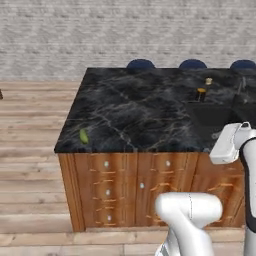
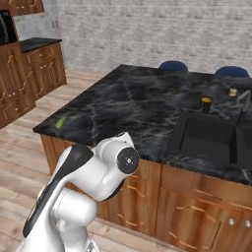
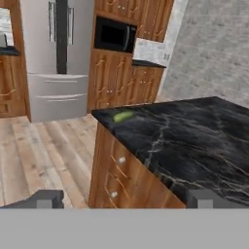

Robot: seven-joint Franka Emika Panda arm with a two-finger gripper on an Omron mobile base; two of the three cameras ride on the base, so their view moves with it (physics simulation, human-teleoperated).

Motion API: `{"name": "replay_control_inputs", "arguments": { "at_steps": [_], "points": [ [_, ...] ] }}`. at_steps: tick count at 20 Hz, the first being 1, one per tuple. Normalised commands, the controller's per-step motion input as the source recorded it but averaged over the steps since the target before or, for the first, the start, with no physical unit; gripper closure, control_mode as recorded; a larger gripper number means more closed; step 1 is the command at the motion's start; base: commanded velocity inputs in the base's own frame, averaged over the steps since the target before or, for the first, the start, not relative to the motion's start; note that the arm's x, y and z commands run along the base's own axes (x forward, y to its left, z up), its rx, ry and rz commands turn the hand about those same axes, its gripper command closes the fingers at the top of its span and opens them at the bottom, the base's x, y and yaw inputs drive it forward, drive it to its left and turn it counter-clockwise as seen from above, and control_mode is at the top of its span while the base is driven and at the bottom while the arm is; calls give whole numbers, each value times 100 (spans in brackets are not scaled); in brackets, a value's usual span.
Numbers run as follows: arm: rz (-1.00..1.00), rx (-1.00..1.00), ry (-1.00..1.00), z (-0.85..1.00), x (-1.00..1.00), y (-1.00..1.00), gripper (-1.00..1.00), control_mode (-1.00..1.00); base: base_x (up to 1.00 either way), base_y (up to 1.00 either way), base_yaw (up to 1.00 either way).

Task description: Open the cabinet directly in front. Then move the liquor and the mug to the dining counter with the candle on it.

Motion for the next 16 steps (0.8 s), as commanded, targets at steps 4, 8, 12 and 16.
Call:
{"name": "replay_control_inputs", "arguments": {
  "at_steps": [4, 8, 12, 16],
  "points": [
    [0, 0, 0, 0, 0, 0, -100, 100, -8, 94, 71],
    [0, 0, 0, 0, 0, 0, -100, 100, -18, 91, 83],
    [0, 0, 0, 0, 0, 0, -100, 100, -3, 91, 82],
    [0, 0, 0, 0, 0, 0, -100, 100, 0, 99, 76]
  ]
}}
